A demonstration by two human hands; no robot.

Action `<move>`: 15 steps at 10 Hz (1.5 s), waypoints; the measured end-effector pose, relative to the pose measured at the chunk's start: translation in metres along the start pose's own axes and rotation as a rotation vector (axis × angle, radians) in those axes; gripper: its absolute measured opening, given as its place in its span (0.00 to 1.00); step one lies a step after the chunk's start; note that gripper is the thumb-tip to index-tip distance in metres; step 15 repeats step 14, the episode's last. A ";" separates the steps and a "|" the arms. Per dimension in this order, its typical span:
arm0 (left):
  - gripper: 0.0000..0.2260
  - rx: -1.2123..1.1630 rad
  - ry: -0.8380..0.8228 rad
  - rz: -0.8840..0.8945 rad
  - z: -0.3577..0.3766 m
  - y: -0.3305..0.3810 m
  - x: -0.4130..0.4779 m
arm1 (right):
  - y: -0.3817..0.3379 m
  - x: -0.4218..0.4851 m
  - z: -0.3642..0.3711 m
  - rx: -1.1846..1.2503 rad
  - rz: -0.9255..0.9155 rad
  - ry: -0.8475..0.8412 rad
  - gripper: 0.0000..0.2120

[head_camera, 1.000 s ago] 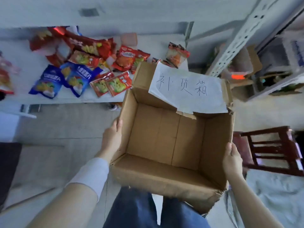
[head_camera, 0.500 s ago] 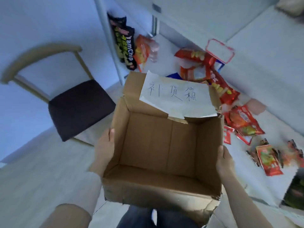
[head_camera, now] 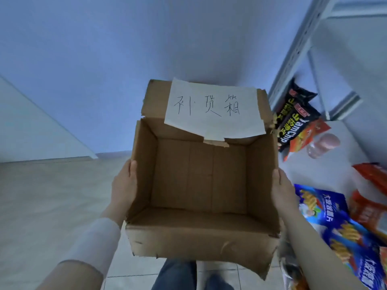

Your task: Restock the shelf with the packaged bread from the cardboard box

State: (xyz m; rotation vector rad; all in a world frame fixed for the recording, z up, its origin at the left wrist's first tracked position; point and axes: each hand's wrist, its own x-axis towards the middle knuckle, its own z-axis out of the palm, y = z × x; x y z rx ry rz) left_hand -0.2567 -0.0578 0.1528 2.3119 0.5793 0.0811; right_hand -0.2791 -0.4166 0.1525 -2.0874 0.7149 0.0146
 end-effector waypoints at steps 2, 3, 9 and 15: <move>0.19 -0.017 0.015 -0.059 0.029 -0.007 0.119 | -0.052 0.098 0.077 -0.028 -0.003 -0.035 0.21; 0.19 -0.011 -0.018 -0.071 0.060 -0.018 0.173 | -0.059 0.140 0.115 -0.047 0.023 -0.032 0.21; 0.17 0.029 -0.166 -0.259 0.174 -0.078 0.267 | -0.016 0.247 0.222 -0.267 0.208 -0.126 0.23; 0.24 0.355 -0.179 0.102 0.184 -0.025 0.299 | -0.054 0.271 0.252 -0.369 -0.109 -0.021 0.26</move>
